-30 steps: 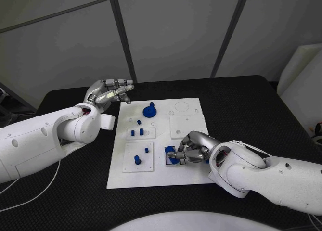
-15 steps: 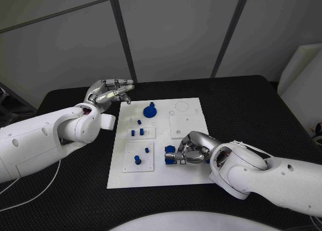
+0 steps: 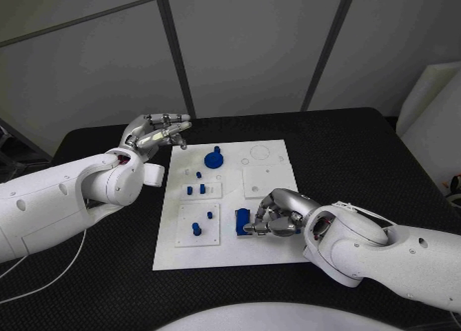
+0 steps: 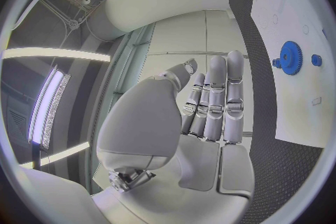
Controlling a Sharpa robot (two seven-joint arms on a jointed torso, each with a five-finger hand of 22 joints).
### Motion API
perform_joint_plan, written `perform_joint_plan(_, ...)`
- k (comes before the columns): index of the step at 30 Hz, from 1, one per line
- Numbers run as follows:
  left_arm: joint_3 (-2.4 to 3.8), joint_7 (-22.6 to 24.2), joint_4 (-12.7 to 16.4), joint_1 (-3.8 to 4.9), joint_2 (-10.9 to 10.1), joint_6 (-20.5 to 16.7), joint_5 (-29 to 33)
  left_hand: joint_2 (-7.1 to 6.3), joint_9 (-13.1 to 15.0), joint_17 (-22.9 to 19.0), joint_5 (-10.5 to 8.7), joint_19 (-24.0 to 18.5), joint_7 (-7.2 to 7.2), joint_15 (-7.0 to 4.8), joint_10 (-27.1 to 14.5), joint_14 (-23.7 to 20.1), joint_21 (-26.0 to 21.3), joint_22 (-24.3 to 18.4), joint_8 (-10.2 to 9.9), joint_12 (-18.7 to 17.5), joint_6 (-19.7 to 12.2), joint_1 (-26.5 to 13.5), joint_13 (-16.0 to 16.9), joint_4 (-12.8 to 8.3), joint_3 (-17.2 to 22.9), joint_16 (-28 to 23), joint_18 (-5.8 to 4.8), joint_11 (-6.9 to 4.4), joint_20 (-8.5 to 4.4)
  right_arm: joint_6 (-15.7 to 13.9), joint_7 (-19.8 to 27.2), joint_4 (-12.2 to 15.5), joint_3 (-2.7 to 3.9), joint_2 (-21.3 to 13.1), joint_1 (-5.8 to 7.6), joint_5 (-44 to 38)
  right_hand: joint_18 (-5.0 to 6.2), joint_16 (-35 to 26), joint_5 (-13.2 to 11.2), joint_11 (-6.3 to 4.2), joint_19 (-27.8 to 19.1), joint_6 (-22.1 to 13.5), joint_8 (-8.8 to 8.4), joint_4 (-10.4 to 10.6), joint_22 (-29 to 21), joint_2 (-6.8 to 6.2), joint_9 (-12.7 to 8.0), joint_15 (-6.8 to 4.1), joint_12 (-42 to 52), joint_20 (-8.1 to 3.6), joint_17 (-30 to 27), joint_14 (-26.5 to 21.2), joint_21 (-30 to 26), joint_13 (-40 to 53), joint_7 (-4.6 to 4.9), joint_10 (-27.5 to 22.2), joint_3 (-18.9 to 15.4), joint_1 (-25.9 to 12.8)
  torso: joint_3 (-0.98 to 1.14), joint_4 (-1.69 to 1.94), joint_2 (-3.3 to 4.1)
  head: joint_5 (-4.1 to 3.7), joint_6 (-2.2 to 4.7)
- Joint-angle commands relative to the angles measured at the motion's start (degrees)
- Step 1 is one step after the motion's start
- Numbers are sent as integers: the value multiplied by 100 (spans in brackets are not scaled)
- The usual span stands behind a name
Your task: Assemble the parts on the task board
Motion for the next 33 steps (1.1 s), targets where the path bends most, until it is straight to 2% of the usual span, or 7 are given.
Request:
perform_joint_plan(1,4,12,7,6,2,66,5,55,-7,-7,-31,-38,17,-3,-37,-41,-18,10,30,32,-17,-2,-7,-7,-19,32,-62,-12,2,143,-64,-70,1,26,5,-191,-57,31,104,-29,522,21,40,20,1418,54,18,-43,-5,-55,491,403,46,9,-41,33,-12,71,-7,17,0,-3,-1)
perform_joint_plan(7,4,9,14,5,-13,66,5,55,-7,-7,-31,-38,17,-3,-37,-41,-18,10,30,32,-17,-2,-7,-7,-19,32,-62,-12,2,252,-128,-151,1,62,5,-206,-56,26,283,-57,521,40,100,-15,1417,122,60,-65,-16,-73,486,401,44,21,-75,45,-30,253,-5,6,5,18,-13)
perform_joint_plan(12,4,3,19,5,-24,68,5,55,-7,-7,-31,-38,17,-3,-37,-41,-18,10,30,32,-17,-2,-7,-7,-19,32,-62,-12,2,318,-131,-151,1,46,5,-209,-57,27,332,-85,525,43,145,-121,1422,141,93,-87,-15,-92,493,402,48,39,-105,61,-21,490,-4,0,6,23,-22)
perform_joint_plan(18,4,-2,19,5,-34,69,5,62,-8,-15,-30,-44,19,-1,-51,-49,-18,10,34,40,-26,-11,-8,-3,-25,42,-62,-10,6,386,-105,-127,1,10,5,-13,-59,27,264,-108,528,29,172,-297,1426,157,117,-109,-27,-115,498,403,51,53,-128,71,7,826,-2,-6,2,20,-33)
perform_joint_plan(20,4,-2,19,4,-34,70,5,62,-8,-15,-30,-44,19,-1,-51,-49,-18,10,34,40,-26,-11,-8,-3,-25,42,-62,-10,6,396,-94,-119,1,-17,5,25,-57,25,123,-109,524,24,172,-326,1422,181,119,-111,-38,-120,497,402,47,52,-127,70,24,897,-1,9,0,15,-31)
perform_joint_plan(28,4,-4,17,4,-50,66,5,62,-8,-15,-30,-44,19,-1,-51,-49,-18,10,34,40,-26,-11,-8,-3,-25,42,-62,-10,6,369,0,-70,1,-97,5,74,-55,16,42,-100,519,17,172,-316,1416,157,121,-106,-51,-119,486,399,42,50,-114,69,-5,886,0,2,0,30,-36)
perform_joint_plan(33,4,-5,19,4,-50,68,5,62,-8,-15,-30,-44,19,-1,-51,-49,-18,10,34,40,-26,-11,-8,-3,-25,42,-62,-10,6,108,267,-2,1,-178,5,125,-41,-21,-19,-71,481,-29,154,-249,1371,74,117,-86,-113,-107,433,387,2,7,-79,36,-98,778,-1,6,4,27,-34)
